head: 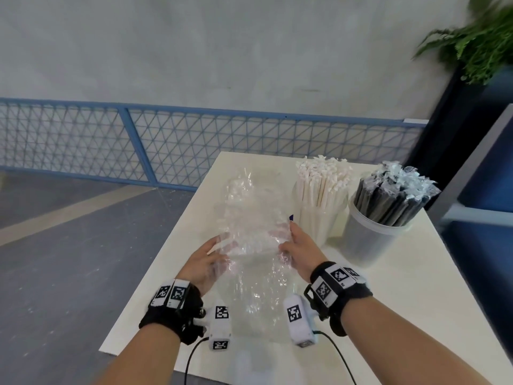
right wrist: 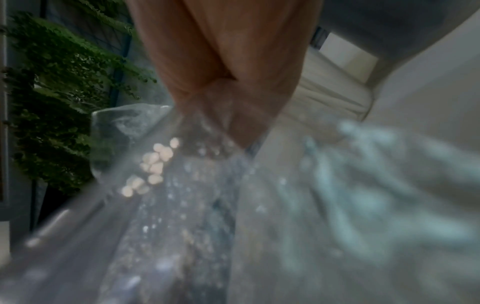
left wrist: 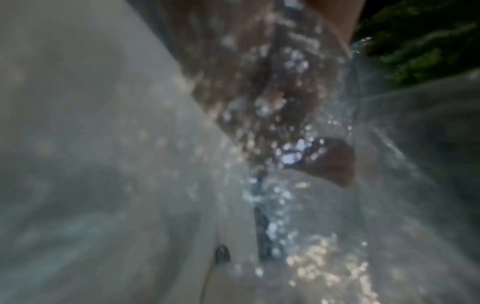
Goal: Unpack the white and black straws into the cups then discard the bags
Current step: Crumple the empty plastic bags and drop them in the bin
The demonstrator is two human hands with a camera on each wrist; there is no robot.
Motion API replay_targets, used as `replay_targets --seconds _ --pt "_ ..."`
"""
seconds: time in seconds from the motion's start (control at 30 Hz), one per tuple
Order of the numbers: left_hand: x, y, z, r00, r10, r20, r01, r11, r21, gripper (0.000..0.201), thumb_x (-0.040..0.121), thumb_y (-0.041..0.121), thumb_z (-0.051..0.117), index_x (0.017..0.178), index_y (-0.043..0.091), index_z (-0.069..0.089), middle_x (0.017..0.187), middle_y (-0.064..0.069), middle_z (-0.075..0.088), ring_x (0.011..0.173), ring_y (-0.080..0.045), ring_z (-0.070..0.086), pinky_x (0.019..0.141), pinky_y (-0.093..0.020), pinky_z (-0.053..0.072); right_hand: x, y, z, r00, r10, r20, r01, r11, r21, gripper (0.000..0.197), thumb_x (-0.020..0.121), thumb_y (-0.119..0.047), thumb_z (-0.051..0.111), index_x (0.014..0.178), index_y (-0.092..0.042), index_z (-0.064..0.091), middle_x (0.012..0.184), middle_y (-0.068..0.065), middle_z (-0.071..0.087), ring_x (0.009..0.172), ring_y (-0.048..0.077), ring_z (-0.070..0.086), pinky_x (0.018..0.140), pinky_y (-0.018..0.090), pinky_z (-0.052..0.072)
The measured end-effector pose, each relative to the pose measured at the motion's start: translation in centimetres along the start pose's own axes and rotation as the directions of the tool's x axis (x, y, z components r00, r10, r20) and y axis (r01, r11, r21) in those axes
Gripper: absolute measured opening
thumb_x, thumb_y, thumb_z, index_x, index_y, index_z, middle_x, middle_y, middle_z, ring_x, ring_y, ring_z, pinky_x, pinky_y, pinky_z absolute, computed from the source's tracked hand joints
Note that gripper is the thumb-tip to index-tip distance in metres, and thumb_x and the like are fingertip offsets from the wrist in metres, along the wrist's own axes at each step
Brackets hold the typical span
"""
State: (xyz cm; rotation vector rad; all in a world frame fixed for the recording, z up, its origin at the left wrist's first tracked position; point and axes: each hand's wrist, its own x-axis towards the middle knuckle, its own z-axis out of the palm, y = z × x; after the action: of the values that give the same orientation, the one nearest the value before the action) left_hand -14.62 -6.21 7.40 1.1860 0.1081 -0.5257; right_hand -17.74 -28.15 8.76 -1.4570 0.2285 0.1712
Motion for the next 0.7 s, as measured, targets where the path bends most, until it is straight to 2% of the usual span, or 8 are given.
replay_targets --seconds 0.13,0.23,0.3,0.37,0.5,0.57,0.63,0.7 --pt "-1.8 -1.4 0.2 0.995 -0.085 -0.06 0.074 0.984 -0.163 0.036 0.089 -0.013 0.04 0.107 0.013 0.058 0.107 -0.003 0.067 0.066 -0.008 0.067 0.06 -0.014 0.054 -1.4 0.7 -0.2 0.997 0.075 0.0 -0.075 0.996 0.044 0.034 0.088 0.014 0.037 0.107 -0.009 0.055 0.107 0.006 0.063 0.051 0.008 0.041 0.052 0.019 0.043" --pt "-2.9 -2.4 1.0 0.981 -0.128 -0.143 0.097 0.974 -0.206 0.026 0.089 -0.01 0.041 0.093 0.011 0.056 0.08 -0.003 0.073 0.059 -0.01 0.068 0.057 -0.016 0.055 -2.5 1.1 -0.2 0.988 0.15 -0.027 -0.148 0.988 0.04 0.032 0.089 0.014 0.034 0.095 -0.005 0.059 0.081 0.003 0.059 0.054 0.009 0.046 0.049 0.015 0.046" --pt "-4.1 -2.6 2.0 0.974 -0.128 -0.189 0.092 0.978 -0.189 0.019 0.071 -0.002 0.066 0.082 0.01 0.058 0.057 0.001 0.07 0.047 -0.009 0.065 0.046 -0.017 0.053 -3.0 1.5 -0.2 0.979 0.196 -0.058 -0.193 0.98 0.046 0.033 0.092 0.01 0.035 0.086 -0.01 0.061 0.081 0.003 0.059 0.061 0.011 0.052 0.047 0.015 0.046" --pt "-4.7 -2.8 2.7 0.971 -0.194 -0.139 0.159 0.96 -0.228 0.037 0.041 0.011 0.084 0.073 0.01 0.067 0.053 0.0 0.067 0.044 -0.009 0.063 0.045 -0.018 0.052 -3.6 1.6 -0.2 0.969 0.231 -0.083 -0.223 0.969 0.103 0.028 0.094 0.006 0.038 0.092 -0.006 0.062 0.082 0.005 0.059 0.064 0.013 0.054 0.047 0.016 0.045" --pt "-4.4 -2.7 3.4 0.948 -0.318 -0.027 0.284 0.878 -0.385 0.008 0.063 -0.01 0.07 0.064 -0.002 0.07 0.052 -0.008 0.064 0.037 -0.012 0.059 0.039 -0.02 0.051 -5.1 1.8 -1.6 0.964 0.249 -0.095 -0.213 0.934 0.287 0.023 0.094 -0.002 0.037 0.094 -0.003 0.06 0.081 0.007 0.057 0.065 0.018 0.056 0.058 0.023 0.049" --pt "-4.4 -2.5 4.5 0.951 -0.31 0.005 0.293 0.892 -0.344 0.013 0.045 0.003 0.08 0.052 -0.003 0.07 0.049 -0.01 0.065 0.04 -0.014 0.063 0.039 -0.024 0.052 -6.1 1.7 -3.0 0.962 0.268 -0.056 -0.222 0.883 0.413 0.028 0.094 -0.017 0.036 0.094 -0.005 0.061 0.081 0.005 0.061 0.068 0.024 0.061 0.058 0.03 0.053" --pt "-3.5 -2.8 5.1 0.965 -0.239 -0.108 0.216 0.958 -0.191 0.012 0.032 0.019 0.073 0.033 0.01 0.065 0.042 -0.003 0.063 0.038 -0.009 0.061 0.036 -0.02 0.049 -6.8 1.9 -4.7 0.949 0.312 -0.044 -0.258 0.849 0.462 0.043 0.096 -0.041 0.033 0.096 -0.012 0.065 0.083 0.004 0.062 0.07 0.029 0.061 0.06 0.032 0.054" --pt "-2.8 -2.9 6.5 0.972 -0.228 -0.062 0.221 0.97 -0.098 0.025 0.063 0.005 0.071 0.039 0.014 0.068 0.047 -0.002 0.065 0.041 -0.009 0.062 0.039 -0.02 0.05 -7.6 2.1 -6.5 0.933 0.357 -0.046 -0.304 0.85 0.431 0.047 0.095 -0.052 0.034 0.099 -0.018 0.066 0.09 0.006 0.064 0.083 0.034 0.06 0.066 0.038 0.056"
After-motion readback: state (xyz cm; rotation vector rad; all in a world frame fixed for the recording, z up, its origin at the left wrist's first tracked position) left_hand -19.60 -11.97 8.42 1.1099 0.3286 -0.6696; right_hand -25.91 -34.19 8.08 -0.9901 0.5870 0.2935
